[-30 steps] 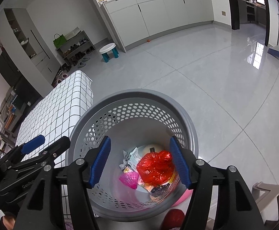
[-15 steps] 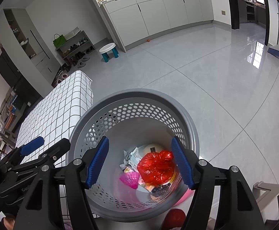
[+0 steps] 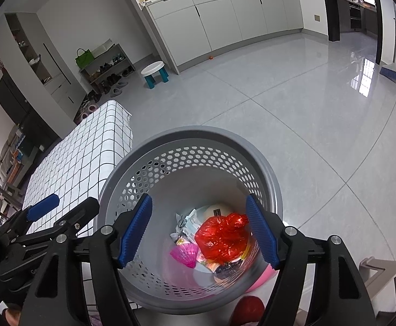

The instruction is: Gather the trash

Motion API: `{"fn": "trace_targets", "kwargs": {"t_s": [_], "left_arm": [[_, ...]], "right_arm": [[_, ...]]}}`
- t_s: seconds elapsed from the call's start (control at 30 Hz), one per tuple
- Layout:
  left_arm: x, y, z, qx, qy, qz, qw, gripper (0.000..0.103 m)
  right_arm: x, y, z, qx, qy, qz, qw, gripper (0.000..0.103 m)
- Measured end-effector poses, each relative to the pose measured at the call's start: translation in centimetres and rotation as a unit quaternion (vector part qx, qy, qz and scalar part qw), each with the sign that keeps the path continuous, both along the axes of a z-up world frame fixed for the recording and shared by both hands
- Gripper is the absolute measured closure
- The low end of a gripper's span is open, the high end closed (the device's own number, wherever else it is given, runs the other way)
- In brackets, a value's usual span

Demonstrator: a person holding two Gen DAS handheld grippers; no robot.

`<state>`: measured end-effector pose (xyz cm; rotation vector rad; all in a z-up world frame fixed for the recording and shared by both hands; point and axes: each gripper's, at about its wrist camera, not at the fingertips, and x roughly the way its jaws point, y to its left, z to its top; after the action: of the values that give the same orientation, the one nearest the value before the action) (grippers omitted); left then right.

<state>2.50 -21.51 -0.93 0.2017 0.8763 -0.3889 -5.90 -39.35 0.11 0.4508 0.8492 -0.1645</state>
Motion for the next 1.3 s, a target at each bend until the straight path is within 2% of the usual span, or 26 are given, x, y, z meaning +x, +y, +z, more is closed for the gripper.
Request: {"fn": "trace_targets", "kwargs": {"t_s": [0.57, 1.3], "left_arm": [[-0.13, 0.45, 0.44, 0.014, -0.017, 0.022, 0.9995, 0.007], [0.13, 0.11, 0.47, 0.019, -0.008, 0.029, 0.9994, 0.006]], "right_arm": [[0.07, 0.01, -0.05, -0.014, 0.008, -0.008, 1.000, 0.033], [-0.01, -0.14, 0.03, -0.017, 0.009, -0.012, 1.000, 0.033]]}}
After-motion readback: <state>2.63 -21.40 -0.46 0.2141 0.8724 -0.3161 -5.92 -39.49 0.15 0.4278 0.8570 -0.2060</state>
